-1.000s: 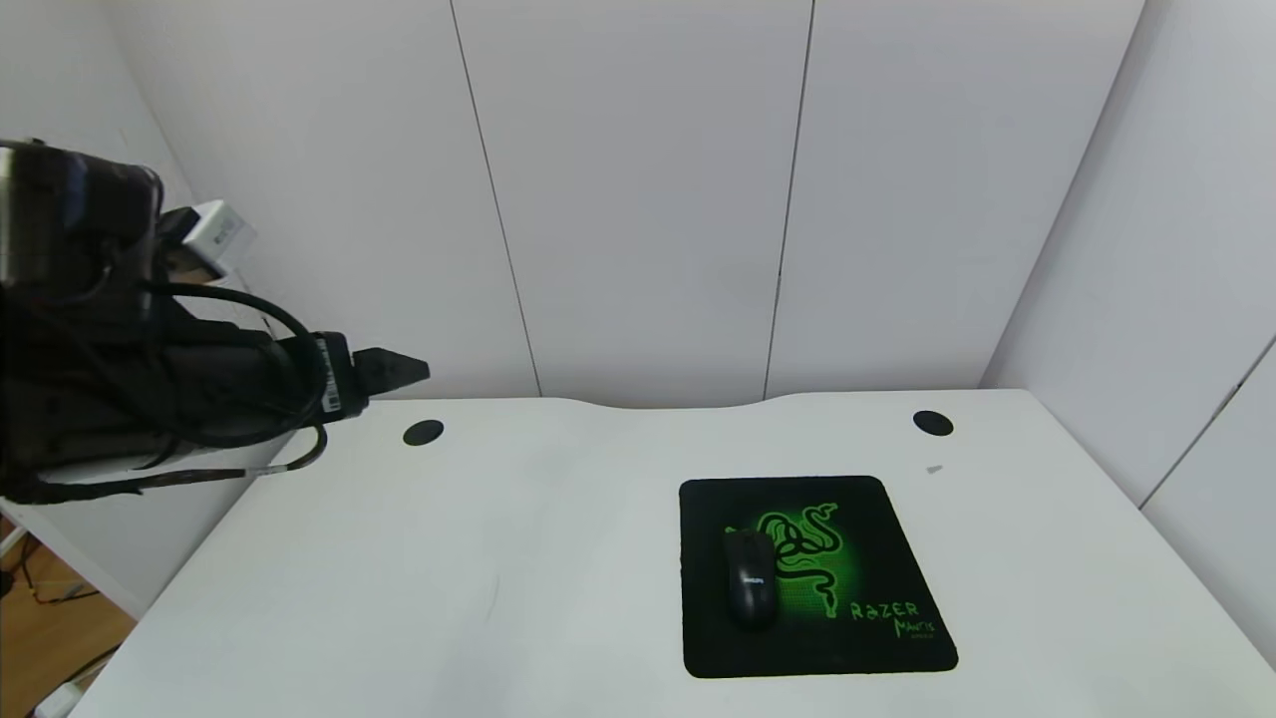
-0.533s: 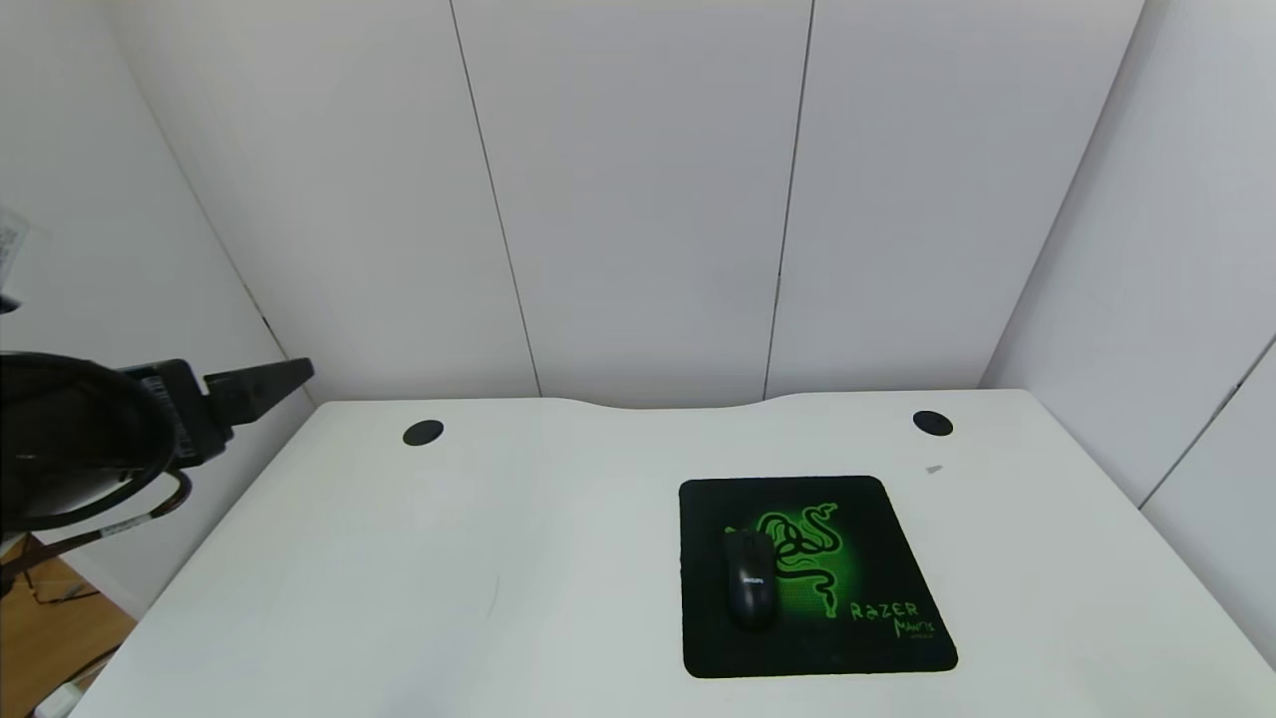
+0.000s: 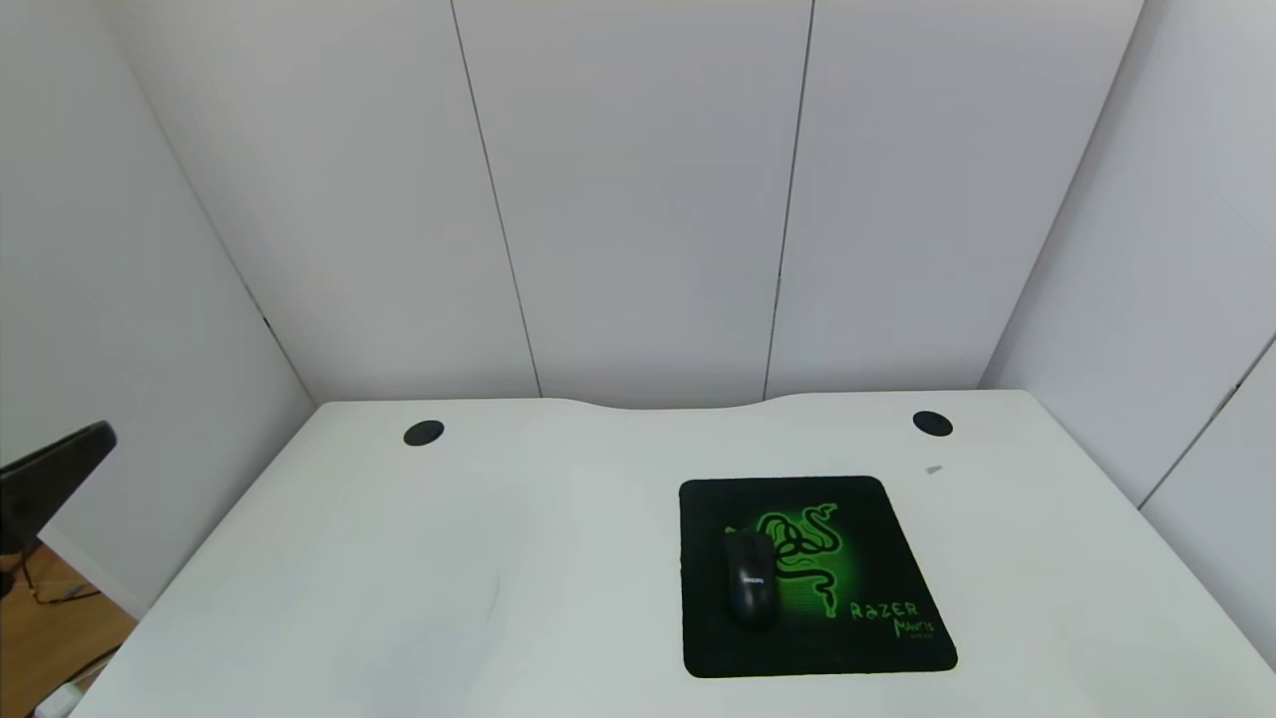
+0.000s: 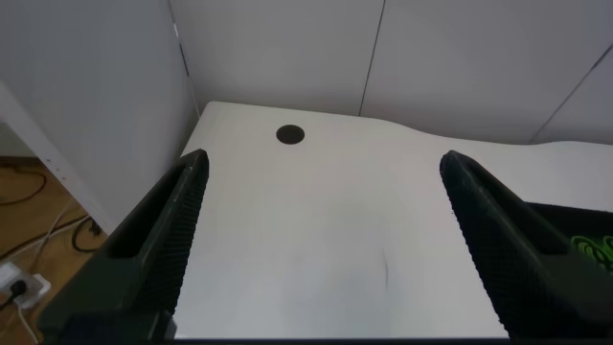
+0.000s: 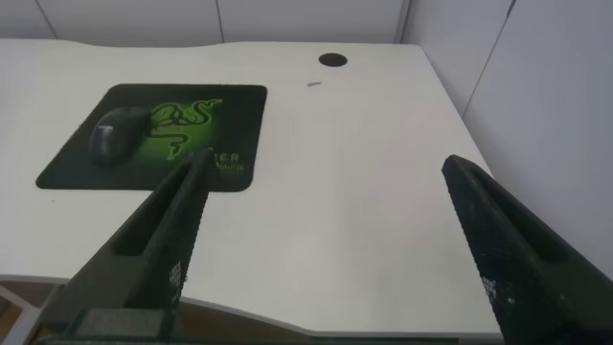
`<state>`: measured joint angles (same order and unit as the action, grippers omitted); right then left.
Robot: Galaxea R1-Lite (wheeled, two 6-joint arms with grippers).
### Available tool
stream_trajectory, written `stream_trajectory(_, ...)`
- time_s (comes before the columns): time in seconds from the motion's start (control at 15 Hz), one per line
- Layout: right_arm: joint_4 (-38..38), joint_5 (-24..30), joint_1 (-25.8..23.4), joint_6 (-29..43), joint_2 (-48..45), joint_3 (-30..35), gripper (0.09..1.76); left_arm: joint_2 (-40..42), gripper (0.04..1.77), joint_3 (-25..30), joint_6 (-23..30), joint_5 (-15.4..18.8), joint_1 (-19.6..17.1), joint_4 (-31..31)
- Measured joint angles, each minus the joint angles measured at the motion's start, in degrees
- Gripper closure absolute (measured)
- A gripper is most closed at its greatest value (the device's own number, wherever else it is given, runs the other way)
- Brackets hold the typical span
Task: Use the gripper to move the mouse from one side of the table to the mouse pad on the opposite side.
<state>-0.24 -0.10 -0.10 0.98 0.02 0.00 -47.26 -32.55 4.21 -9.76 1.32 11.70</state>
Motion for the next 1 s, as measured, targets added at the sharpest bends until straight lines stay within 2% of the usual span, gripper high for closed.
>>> stream_trajectory(0.4, 0.0, 0.0, 0.0, -0.02, 0.0, 0.0, 0.14, 15.08, 0.09, 4.96, -0.98, -0.61, -0.46, -0.68)
stream_trajectory(1.0, 0.0, 0.0, 0.0, 0.0, 0.0, 0.0, 0.14, 36.77, 0.09, 10.95, -6.14, -0.2, -0.85, -3.94)
